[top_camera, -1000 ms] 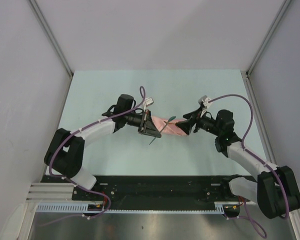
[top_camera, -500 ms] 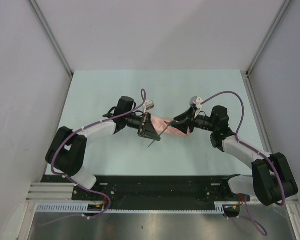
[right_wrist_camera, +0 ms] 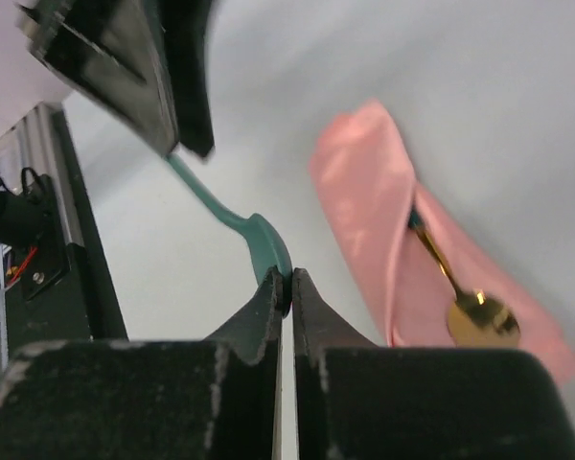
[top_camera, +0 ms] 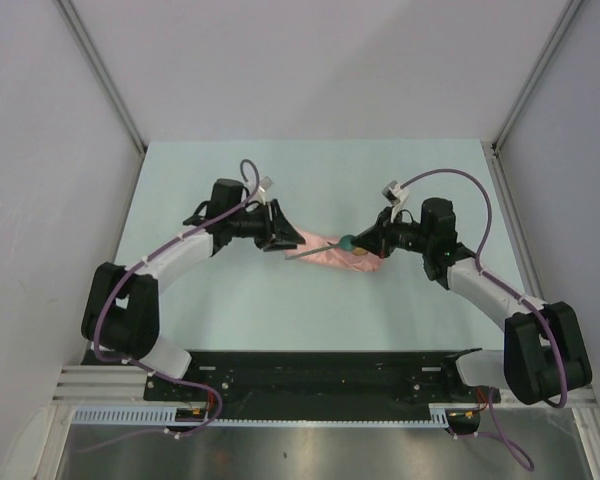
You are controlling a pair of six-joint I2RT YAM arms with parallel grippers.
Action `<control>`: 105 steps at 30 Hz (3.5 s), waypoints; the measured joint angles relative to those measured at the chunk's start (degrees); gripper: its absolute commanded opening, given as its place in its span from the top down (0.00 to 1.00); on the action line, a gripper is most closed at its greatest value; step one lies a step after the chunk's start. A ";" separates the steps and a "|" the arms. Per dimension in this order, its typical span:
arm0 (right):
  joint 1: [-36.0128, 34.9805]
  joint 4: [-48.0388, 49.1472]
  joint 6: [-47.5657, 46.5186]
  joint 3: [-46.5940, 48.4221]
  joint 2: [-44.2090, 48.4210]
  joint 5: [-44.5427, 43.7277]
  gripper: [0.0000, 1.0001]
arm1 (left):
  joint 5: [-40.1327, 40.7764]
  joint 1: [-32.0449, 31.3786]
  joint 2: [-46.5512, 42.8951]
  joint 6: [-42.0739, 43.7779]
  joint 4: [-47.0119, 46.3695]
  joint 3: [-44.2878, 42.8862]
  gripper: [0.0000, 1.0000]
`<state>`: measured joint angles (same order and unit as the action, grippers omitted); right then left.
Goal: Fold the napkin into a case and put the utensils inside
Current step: Insert the spoon into the folded napkin, then reset both arms
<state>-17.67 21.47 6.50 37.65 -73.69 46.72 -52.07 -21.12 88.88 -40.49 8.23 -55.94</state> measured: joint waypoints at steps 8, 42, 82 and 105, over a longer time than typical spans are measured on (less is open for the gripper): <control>4.70 -34.27 0.85 12.70 0.11 -10.32 1.00 | 26.84 2.29 -1.77 -0.52 2.78 -3.04 0.87; 13.94 -56.54 7.15 20.26 -12.22 -25.07 1.00 | 33.48 -0.13 17.79 2.01 5.05 -9.35 1.00; -0.39 -43.19 18.60 26.14 -27.85 -24.52 0.91 | 33.55 -0.13 18.05 2.03 5.01 -9.33 1.00; -7.96 -42.25 16.37 18.36 4.35 -41.72 0.00 | 44.94 -19.12 -10.58 10.78 2.64 -7.67 0.01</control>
<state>-25.63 -20.78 22.87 56.01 -69.34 4.99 -7.14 -40.25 78.30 -29.71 10.87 -63.61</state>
